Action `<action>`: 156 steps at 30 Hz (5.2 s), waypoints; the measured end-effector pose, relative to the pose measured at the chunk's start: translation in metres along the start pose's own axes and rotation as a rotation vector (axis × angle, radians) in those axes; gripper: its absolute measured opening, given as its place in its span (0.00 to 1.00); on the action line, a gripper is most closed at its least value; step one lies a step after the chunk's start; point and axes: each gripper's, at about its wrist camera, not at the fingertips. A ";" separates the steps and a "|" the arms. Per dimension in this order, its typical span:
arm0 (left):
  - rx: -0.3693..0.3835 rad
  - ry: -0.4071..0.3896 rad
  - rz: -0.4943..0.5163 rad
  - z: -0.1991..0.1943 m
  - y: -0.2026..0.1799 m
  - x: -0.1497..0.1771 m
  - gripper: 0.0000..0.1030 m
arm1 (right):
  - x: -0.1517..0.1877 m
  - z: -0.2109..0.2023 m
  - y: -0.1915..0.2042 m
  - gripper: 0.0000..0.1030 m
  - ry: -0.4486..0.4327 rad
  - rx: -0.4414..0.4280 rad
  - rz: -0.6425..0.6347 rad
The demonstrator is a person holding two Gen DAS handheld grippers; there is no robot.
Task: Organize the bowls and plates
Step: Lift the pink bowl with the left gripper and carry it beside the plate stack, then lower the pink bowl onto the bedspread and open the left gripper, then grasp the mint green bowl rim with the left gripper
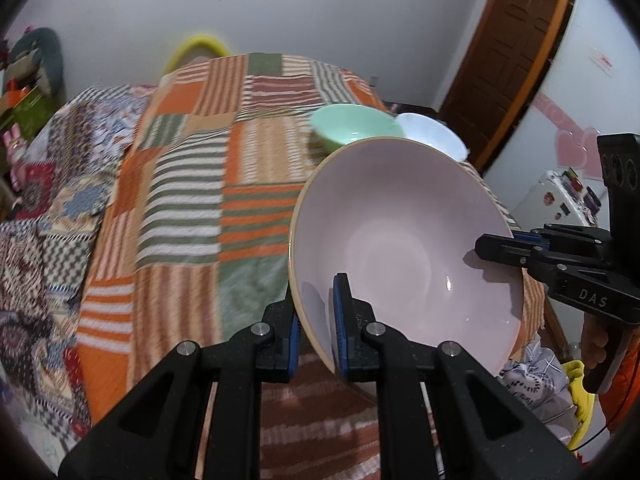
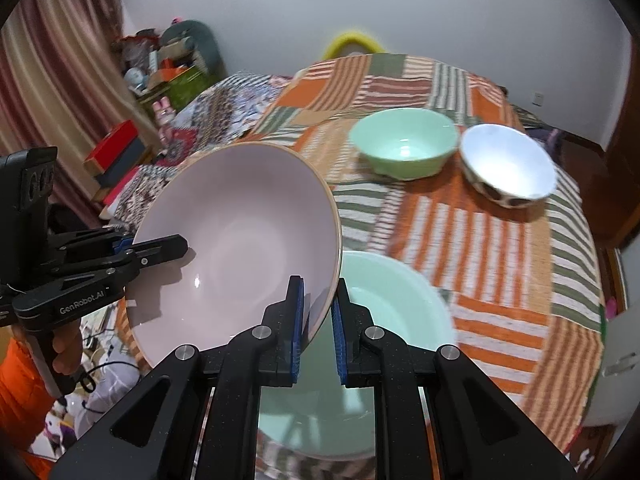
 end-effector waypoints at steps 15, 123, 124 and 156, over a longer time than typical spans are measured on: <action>-0.076 0.052 -0.092 -0.002 0.058 0.042 0.13 | 0.008 0.051 0.052 0.12 0.091 -0.073 -0.068; -0.062 0.027 -0.015 0.131 0.007 -0.127 0.31 | -0.102 0.082 -0.137 0.28 -0.014 0.104 0.142; -0.059 0.032 -0.015 0.135 0.007 -0.128 0.31 | -0.102 0.085 -0.139 0.27 -0.010 0.096 0.152; -0.082 0.087 -0.057 0.180 0.022 -0.141 0.31 | -0.103 0.110 -0.107 0.22 0.064 -0.017 -0.017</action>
Point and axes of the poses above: each gripper's, at about its wrist camera, not at the fingertips, and z roughly the way its jaws point, y to its left, x to its underside, and after that the axes turned 7 degrees about -x, right-handed
